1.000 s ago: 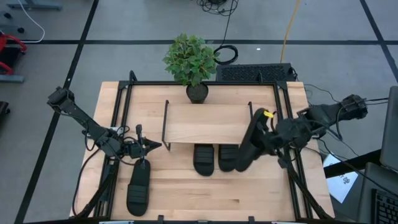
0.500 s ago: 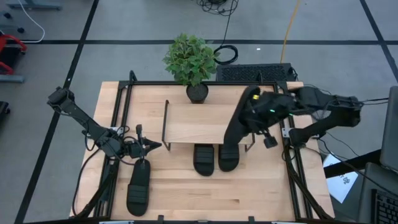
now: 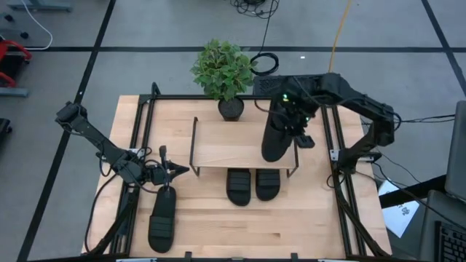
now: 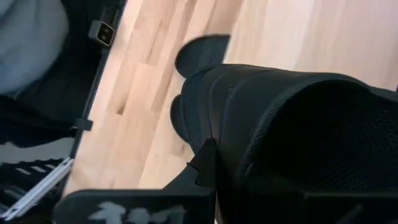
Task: Pick and place slides into the shelf
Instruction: Put the black slides on the shelf
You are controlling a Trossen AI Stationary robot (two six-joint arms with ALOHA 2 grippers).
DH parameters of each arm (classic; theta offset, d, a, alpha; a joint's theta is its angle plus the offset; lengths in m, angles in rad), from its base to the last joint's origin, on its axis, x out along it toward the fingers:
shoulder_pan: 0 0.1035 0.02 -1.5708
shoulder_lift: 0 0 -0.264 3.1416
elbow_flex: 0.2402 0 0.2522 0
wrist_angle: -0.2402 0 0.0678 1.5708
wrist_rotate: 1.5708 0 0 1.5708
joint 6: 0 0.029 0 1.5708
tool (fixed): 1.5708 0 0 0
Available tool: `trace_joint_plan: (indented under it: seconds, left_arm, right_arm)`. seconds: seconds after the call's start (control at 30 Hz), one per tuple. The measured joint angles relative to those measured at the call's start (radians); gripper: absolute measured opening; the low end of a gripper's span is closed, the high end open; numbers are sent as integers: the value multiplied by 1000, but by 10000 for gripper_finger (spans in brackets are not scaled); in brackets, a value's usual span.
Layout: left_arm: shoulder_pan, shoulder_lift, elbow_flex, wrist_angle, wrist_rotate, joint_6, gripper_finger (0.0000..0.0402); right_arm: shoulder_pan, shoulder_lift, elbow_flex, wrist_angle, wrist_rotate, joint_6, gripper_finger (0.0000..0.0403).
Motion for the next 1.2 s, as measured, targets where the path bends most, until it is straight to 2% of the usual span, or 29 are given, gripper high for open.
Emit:
trace_joint_plan:
  seconds: [0.27,0.6,0.73,1.2]
  left_arm:
    - [0,0,0,-5,0,1,19]
    - [0,0,0,-4,0,0,19]
    - [0,0,0,-4,0,0,19]
    - [0,0,0,-3,0,0,19]
  right_arm:
    - [-43,84,-9,-3,-117,-21,6]
    - [-63,109,-144,-5,-112,-2,6]
    - [-63,104,-170,-4,-139,4,6]
    - [-63,105,-264,49,-141,23,6]
